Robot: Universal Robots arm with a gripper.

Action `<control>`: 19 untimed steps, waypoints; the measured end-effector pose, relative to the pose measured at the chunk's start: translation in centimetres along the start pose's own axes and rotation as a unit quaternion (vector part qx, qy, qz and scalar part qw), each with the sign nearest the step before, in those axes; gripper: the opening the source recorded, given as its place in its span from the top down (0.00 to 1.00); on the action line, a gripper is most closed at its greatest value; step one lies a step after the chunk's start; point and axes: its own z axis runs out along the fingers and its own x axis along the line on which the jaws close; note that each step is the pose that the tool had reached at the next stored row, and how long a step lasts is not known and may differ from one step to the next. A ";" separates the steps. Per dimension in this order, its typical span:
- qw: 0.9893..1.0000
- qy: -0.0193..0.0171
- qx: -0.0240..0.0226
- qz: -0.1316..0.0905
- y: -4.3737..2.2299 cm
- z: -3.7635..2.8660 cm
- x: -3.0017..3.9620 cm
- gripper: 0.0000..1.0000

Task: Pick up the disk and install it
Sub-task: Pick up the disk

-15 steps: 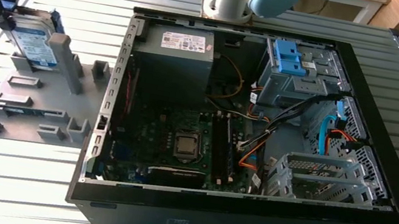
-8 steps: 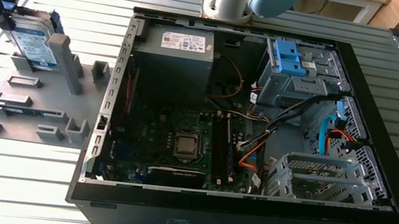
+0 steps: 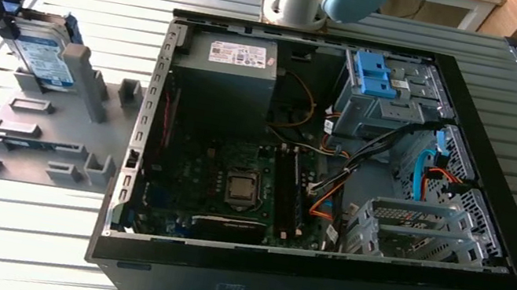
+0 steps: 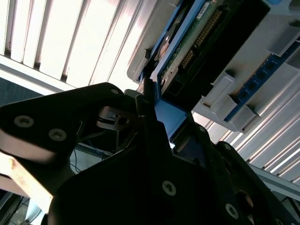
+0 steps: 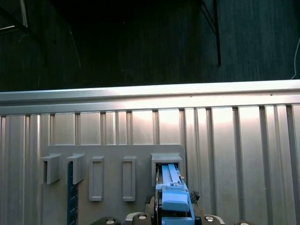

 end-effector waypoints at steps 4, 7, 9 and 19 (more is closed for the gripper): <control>1.000 0.000 0.000 0.001 0.00 -0.44 -0.01 0.63; 1.000 0.000 0.000 0.001 0.00 -0.51 -0.01 0.63; 1.000 0.000 0.000 0.001 0.00 -0.52 -0.01 0.63; 1.000 0.000 0.000 0.001 0.00 -0.26 -0.01 0.56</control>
